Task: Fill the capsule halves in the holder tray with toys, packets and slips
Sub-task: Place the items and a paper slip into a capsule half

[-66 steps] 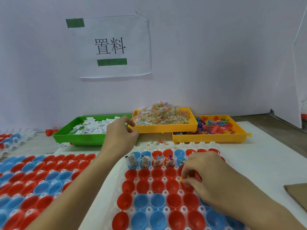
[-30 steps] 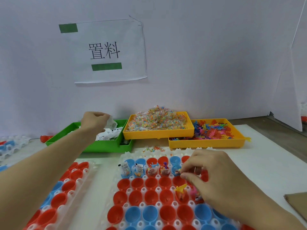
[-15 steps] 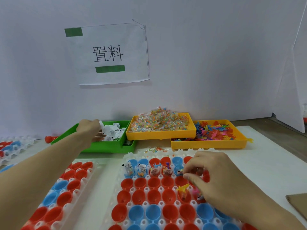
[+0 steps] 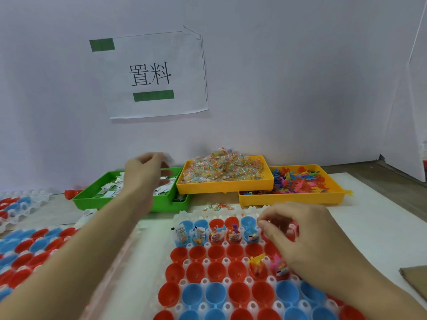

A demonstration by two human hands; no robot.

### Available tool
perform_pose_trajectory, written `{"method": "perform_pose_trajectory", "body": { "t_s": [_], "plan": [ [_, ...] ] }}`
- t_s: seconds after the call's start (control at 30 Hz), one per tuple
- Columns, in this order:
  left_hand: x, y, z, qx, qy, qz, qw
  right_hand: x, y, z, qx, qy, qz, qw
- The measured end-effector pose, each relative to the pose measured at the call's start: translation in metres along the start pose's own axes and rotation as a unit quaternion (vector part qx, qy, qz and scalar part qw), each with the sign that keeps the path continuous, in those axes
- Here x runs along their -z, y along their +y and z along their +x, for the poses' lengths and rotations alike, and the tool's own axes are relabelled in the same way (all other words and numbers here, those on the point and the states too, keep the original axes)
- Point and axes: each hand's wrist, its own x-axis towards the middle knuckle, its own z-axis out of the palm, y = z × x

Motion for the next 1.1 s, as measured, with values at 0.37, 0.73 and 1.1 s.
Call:
{"method": "perform_pose_trajectory", "body": {
  "t_s": [0.37, 0.73, 1.1],
  "plan": [
    [-0.033, -0.016, -0.133, 0.002, -0.200, -0.097, 0.975, -0.005, -0.017, -0.004, -0.010, 0.012, 0.181, 0.983],
    [-0.018, -0.030, -0.139, -0.039, -0.250, -0.038, 0.967, -0.001, -0.015, -0.003, -0.017, -0.005, 0.199, 0.980],
    [-0.015, -0.034, -0.144, -0.083, -0.302, -0.010, 0.950, -0.005, -0.019, -0.002, -0.025, -0.036, 0.249, 0.968]
  ]
}}
